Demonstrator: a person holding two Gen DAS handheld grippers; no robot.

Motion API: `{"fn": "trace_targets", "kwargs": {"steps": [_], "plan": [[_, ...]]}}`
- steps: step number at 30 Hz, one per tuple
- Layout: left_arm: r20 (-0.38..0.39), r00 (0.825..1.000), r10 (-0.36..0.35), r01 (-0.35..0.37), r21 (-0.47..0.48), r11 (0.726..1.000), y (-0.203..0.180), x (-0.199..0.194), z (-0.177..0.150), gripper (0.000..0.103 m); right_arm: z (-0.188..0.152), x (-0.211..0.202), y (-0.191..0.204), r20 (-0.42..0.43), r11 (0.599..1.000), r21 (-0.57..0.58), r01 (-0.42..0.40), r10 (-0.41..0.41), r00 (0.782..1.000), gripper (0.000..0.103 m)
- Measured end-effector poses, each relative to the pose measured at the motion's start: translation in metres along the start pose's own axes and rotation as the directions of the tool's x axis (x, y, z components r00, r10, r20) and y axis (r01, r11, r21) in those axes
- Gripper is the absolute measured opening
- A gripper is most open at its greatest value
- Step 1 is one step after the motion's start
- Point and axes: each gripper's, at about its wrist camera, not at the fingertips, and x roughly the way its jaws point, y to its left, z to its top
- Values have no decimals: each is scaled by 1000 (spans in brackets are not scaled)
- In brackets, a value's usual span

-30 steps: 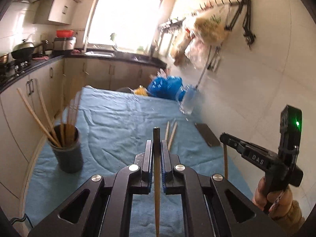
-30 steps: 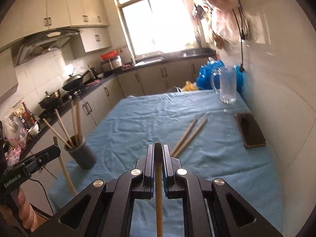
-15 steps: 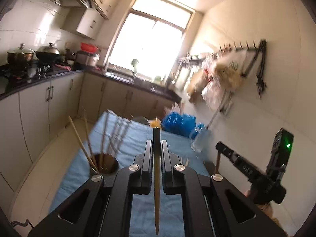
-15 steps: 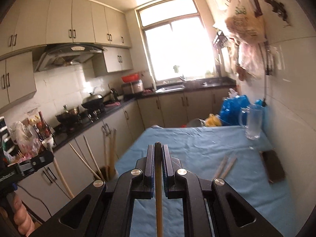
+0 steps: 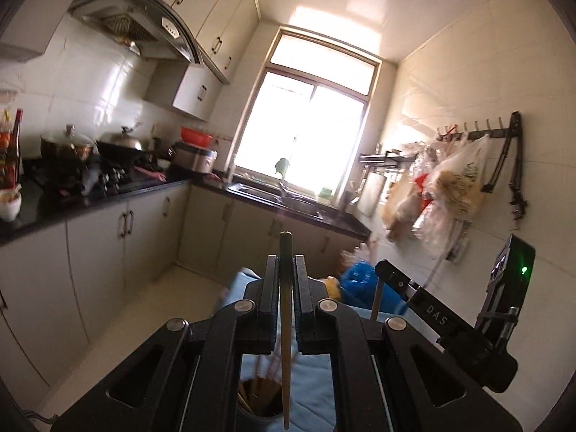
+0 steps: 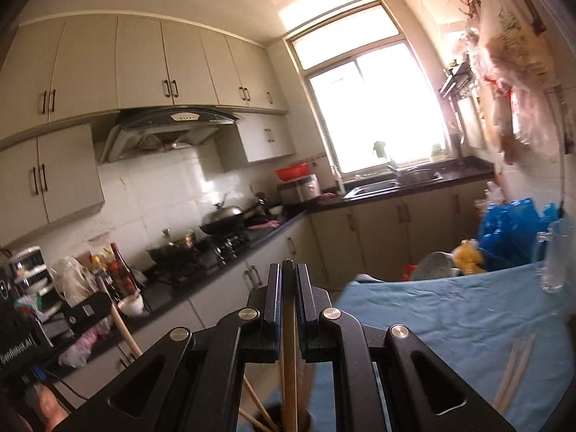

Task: Organize utensils
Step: 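Lower the chopsticks into the black holder and open both tools, then move back to the last chopsticks and close the left tool on one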

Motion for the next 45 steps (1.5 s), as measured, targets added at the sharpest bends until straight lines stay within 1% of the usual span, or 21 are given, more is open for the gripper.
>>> {"fn": "trace_targets", "kwargs": {"steps": [2,4,7,12,20,25,26,27,28,29,30,31,32,33,35,36,37,39,41,43,45], "plan": [[-11,1000,15,-15,-4,1000,4,16,1,7,-1,18,5,11,1000,7,-7,7,1000,7],[-30,999,18,-18,-20,1000,9,34,-1,7,-3,32,5,32,1000,7,6,-6,999,7],[-60,998,31,-33,-29,999,15,56,-7,6,-9,49,2,55,999,38,18,-20,998,7],[-110,992,56,-60,-32,998,22,81,-24,7,-15,72,-7,70,996,76,45,-51,996,7],[-174,982,75,-81,-27,996,29,102,-42,7,-45,83,-4,26,993,-43,112,-111,993,8],[-192,978,78,-86,-34,996,28,101,-48,7,-55,84,-9,-16,990,-61,130,-131,991,9],[-193,978,78,-86,-35,996,28,99,-49,7,-56,84,-10,-22,989,-62,135,-137,990,10],[-194,978,79,-88,-38,995,28,96,-49,8,-57,84,-11,-28,988,-62,139,-141,990,19],[-193,978,81,-90,-41,995,27,94,-48,8,-57,83,-12,-32,988,-61,141,-143,989,32],[-191,978,83,-93,-43,995,26,90,-47,9,-57,80,-13,-33,988,-56,142,-144,989,38],[-187,979,86,-96,-45,994,26,86,-46,13,-57,77,-13,-28,988,-53,143,-145,989,45],[-181,979,90,-100,-48,994,26,83,-45,17,-56,72,-14,-21,988,-53,145,-146,989,47],[-171,980,97,-107,-51,993,26,77,-44,26,-55,67,-13,-15,987,-56,147,-149,989,47],[-157,982,106,-116,-54,992,25,70,-43,31,-53,62,-13,-12,987,-60,150,-151,989,47],[-131,985,114,-122,-53,991,22,56,-42,34,-51,51,-13,-1,986,-64,156,-156,988,54],[-121,986,116,-122,-50,991,19,49,-42,35,-50,43,-15,6,984,-61,165,-165,986,60],[-113,987,115,-121,-45,992,16,41,-43,36,-50,37,-16,11,983,-58,172,-171,985,64],[-104,988,114,-118,-36,992,8,30,-45,41,-50,21,-23,14,981,-47,190,-190,982,64],[-100,989,106,-109,-26,994,-2,18,-50,43,-54,5,-33,7,976,-35,214,-214,977,64],[-105,991,88,-90,-14,996,-14,8,-57,44,-57,-9,-42,-3,971,-27,237,-238,971,66],[-115,991,63,-64,-9,998,-26,0,-64,48,-64,-27,-56,-14,963,-20,267,-268,963,68]]}}
